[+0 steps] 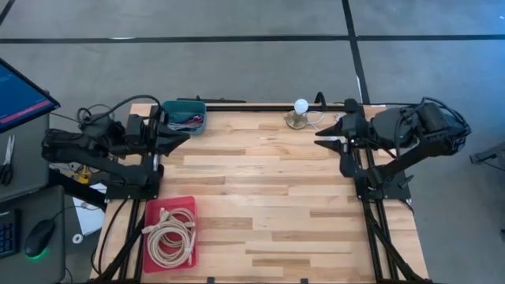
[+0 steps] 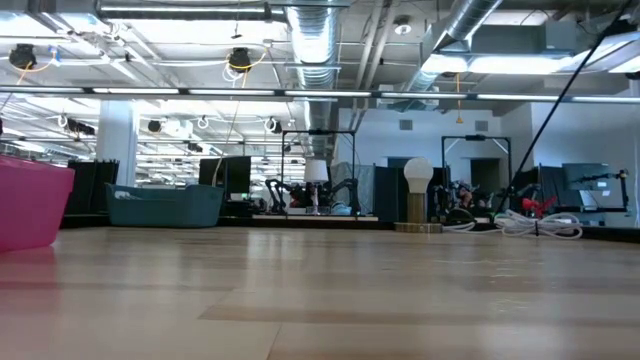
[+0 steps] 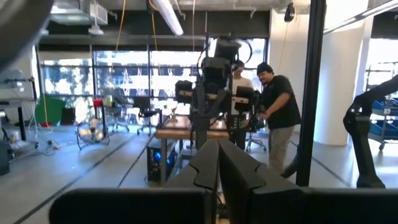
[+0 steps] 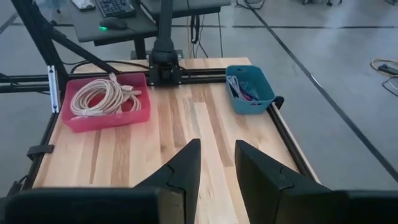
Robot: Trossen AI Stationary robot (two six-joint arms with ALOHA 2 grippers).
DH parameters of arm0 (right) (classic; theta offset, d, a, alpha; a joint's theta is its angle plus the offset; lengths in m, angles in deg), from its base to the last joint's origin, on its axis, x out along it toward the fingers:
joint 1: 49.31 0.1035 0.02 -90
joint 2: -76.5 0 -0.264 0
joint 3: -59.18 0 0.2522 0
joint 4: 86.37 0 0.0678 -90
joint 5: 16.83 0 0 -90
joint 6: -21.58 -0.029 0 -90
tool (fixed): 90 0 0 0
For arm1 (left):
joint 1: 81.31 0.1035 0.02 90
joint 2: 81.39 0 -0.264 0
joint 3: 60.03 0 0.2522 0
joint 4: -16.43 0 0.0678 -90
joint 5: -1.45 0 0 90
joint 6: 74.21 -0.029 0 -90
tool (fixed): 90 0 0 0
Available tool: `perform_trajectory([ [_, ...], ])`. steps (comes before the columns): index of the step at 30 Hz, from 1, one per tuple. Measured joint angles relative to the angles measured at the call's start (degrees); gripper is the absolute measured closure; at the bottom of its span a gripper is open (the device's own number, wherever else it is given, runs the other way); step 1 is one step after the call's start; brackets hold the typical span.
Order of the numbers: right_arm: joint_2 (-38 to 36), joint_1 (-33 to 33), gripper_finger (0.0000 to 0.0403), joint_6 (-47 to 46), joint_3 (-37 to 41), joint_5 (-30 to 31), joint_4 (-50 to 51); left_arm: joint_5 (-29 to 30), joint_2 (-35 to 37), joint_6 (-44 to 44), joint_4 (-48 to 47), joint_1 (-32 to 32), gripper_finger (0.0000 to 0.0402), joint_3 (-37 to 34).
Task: Pick & Place USB Port
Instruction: Return to Home Position
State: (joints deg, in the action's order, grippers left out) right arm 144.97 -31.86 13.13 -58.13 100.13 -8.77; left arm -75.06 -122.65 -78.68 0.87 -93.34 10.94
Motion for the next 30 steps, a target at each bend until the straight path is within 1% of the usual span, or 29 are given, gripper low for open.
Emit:
perform_trajectory([
  [5, -2.60, 0.16, 0.0311, 0.45, 0.03, -0.02, -0.22, -0.02, 3.61, -1.17, -3.58, 0.00, 0.0389, 0.02],
  [8, -5.40, 0.51, 0.0311, 2.86, 3.17, -0.34, -4.76, -0.02, 7.28, -1.29, -4.72, 0.00, 0.0387, -1.48],
  [12, -12.13, 0.32, 0.0311, 5.24, 13.21, -3.33, -14.74, -0.02, 11.97, -1.26, -4.34, 0.00, 0.0388, -5.44],
  [17, -21.42, -0.51, 0.0311, 3.11, 28.53, -3.77, -25.71, -0.04, 15.68, -1.17, -2.88, 0.00, 0.0389, -10.22],
  [20, -26.60, -0.98, 0.0311, 2.34, 36.26, -5.21, -31.38, -0.04, 17.28, -1.27, -2.38, 0.02, 0.0387, -11.92],
  [25, -35.45, -1.46, 0.0311, 2.38, 46.25, -6.56, -37.66, -0.07, 19.77, -3.49, -2.55, 0.00, 0.0388, -15.03],
  [30, -42.47, -1.46, 0.0311, 1.90, 53.51, -6.35, -41.16, -0.12, 23.09, -4.25, -2.10, 0.00, 0.0389, -18.59],
])
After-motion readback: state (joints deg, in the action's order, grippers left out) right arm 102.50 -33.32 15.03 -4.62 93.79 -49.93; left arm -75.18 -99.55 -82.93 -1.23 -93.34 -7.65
